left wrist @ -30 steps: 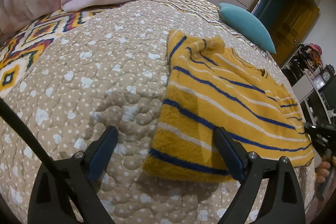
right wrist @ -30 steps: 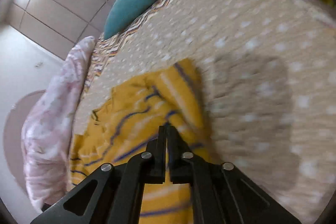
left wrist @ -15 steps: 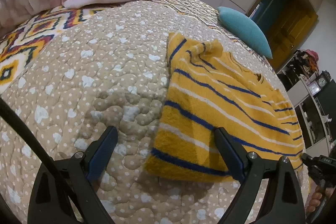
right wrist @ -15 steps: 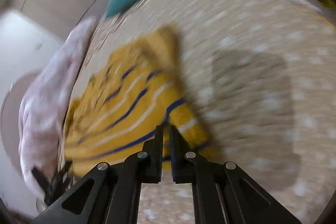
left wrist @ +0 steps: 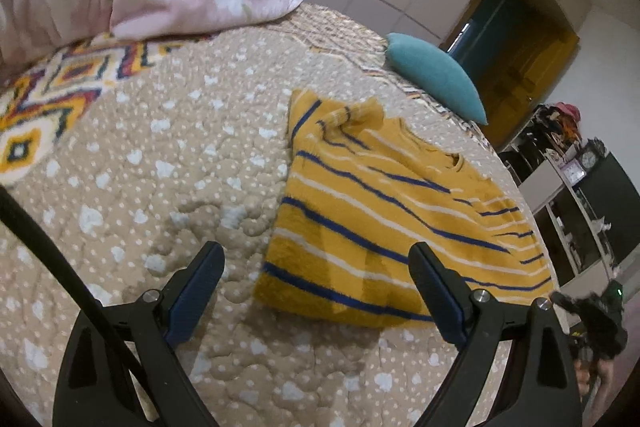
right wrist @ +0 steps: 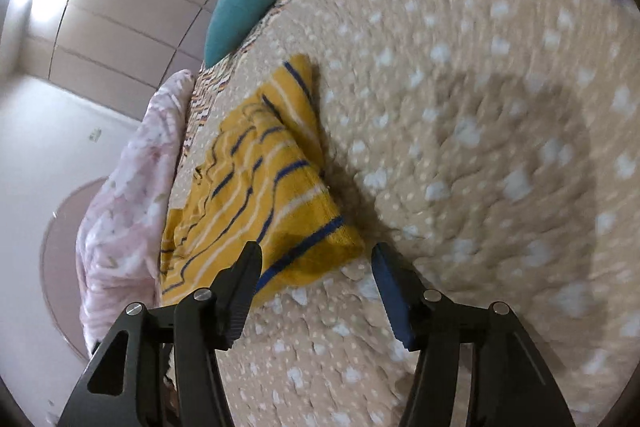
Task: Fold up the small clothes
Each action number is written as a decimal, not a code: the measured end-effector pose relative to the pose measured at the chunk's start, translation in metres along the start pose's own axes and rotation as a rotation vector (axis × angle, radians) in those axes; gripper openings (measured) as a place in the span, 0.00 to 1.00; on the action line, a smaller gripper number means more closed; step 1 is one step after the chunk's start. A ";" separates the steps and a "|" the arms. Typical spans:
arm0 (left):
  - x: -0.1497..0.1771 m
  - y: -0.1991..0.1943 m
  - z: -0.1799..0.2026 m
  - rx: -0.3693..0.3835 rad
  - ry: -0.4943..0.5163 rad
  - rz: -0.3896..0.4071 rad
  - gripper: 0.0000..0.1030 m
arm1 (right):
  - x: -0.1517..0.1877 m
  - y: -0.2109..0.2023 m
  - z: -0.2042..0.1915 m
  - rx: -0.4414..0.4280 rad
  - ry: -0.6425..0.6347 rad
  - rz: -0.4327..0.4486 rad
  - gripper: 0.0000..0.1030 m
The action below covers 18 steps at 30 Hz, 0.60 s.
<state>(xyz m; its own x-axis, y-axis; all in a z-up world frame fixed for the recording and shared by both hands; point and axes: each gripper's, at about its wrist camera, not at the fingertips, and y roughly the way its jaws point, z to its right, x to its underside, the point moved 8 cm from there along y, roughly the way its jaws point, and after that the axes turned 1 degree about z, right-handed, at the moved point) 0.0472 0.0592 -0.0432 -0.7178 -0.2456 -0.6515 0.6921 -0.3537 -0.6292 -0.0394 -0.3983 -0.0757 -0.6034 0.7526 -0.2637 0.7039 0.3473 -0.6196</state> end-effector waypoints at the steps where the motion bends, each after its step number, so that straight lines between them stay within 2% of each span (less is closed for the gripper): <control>1: -0.001 -0.003 0.001 -0.006 0.012 0.010 0.90 | -0.001 0.008 -0.002 -0.009 0.016 0.007 0.60; 5: -0.006 -0.013 -0.011 -0.031 0.006 0.035 0.90 | -0.018 0.029 -0.015 0.005 0.027 0.068 0.60; 6: -0.007 -0.015 -0.019 -0.030 -0.020 0.033 0.90 | -0.021 0.034 -0.018 0.022 0.016 0.070 0.44; 7: -0.008 -0.017 -0.024 -0.023 -0.041 0.031 0.90 | -0.024 0.039 -0.022 0.044 -0.006 0.059 0.22; 8: -0.010 -0.019 -0.031 -0.005 -0.076 0.027 0.90 | -0.026 0.044 -0.029 0.062 -0.038 0.040 0.21; 10: -0.014 -0.025 -0.047 0.018 -0.150 0.033 0.90 | -0.030 0.044 -0.053 0.162 -0.156 0.067 0.14; 11: -0.017 -0.030 -0.055 0.010 -0.173 0.047 0.90 | -0.030 0.043 -0.078 0.203 -0.259 0.086 0.13; 14: -0.028 -0.044 -0.074 -0.027 -0.208 0.099 0.90 | -0.014 0.049 -0.153 0.220 -0.483 0.108 0.12; 16: -0.034 -0.053 -0.086 -0.051 -0.231 0.132 0.90 | 0.008 0.061 -0.213 0.178 -0.617 0.108 0.12; 18: -0.038 -0.060 -0.099 -0.083 -0.248 0.148 0.90 | 0.032 0.076 -0.255 0.129 -0.701 0.090 0.12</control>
<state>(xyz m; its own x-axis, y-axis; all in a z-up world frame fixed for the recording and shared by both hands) 0.0405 0.1787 -0.0231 -0.5981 -0.5053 -0.6220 0.7872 -0.2248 -0.5742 0.0900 -0.2048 0.0575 -0.6741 0.2237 -0.7040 0.7387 0.1996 -0.6439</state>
